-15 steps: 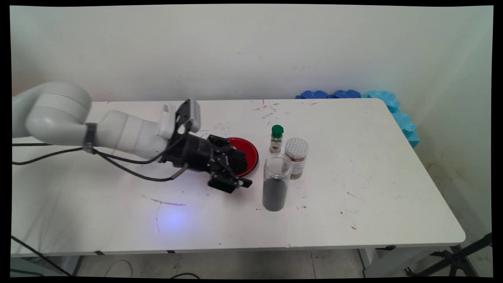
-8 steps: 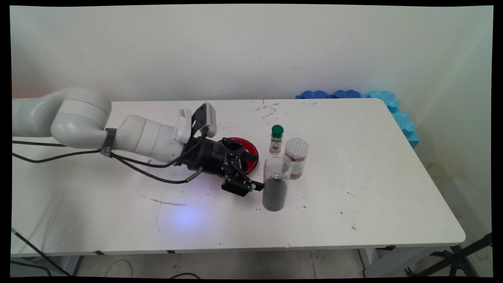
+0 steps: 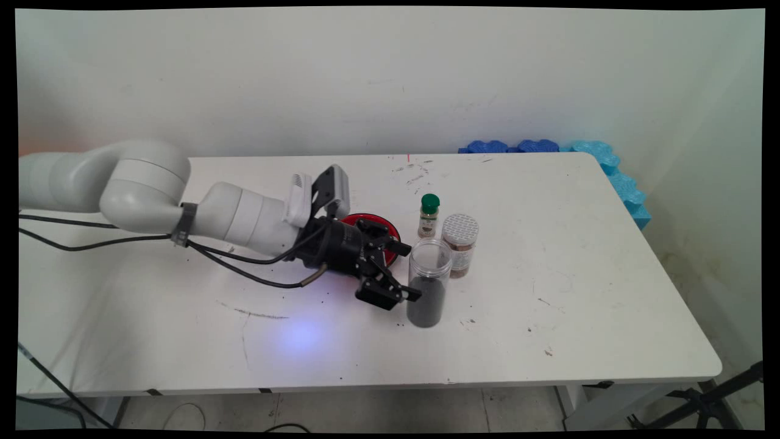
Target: Pick up the black seasoning powder from the table
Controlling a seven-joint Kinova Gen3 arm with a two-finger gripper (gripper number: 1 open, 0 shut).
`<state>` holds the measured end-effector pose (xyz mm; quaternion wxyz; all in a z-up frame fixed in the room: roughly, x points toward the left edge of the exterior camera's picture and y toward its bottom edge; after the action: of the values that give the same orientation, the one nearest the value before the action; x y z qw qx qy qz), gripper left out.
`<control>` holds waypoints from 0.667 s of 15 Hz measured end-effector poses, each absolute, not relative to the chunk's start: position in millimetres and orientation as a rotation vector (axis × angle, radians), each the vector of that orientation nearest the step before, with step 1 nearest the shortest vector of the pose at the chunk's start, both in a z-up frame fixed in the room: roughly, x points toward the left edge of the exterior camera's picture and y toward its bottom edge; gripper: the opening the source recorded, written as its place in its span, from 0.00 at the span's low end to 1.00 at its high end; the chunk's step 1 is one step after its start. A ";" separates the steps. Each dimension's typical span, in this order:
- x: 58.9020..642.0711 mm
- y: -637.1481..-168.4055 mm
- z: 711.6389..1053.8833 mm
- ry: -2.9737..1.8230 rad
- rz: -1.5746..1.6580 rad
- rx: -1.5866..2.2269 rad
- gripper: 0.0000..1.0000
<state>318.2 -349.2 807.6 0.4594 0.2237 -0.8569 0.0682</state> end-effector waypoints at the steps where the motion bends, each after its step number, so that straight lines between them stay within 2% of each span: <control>1: 315.1 -350.4 806.5 -2.109 0.165 0.551 1.00; 10: 295.5 -358.5 798.9 -2.108 0.154 0.539 1.00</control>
<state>295.5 -358.5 798.9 0.4619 0.2192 -0.8571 0.0626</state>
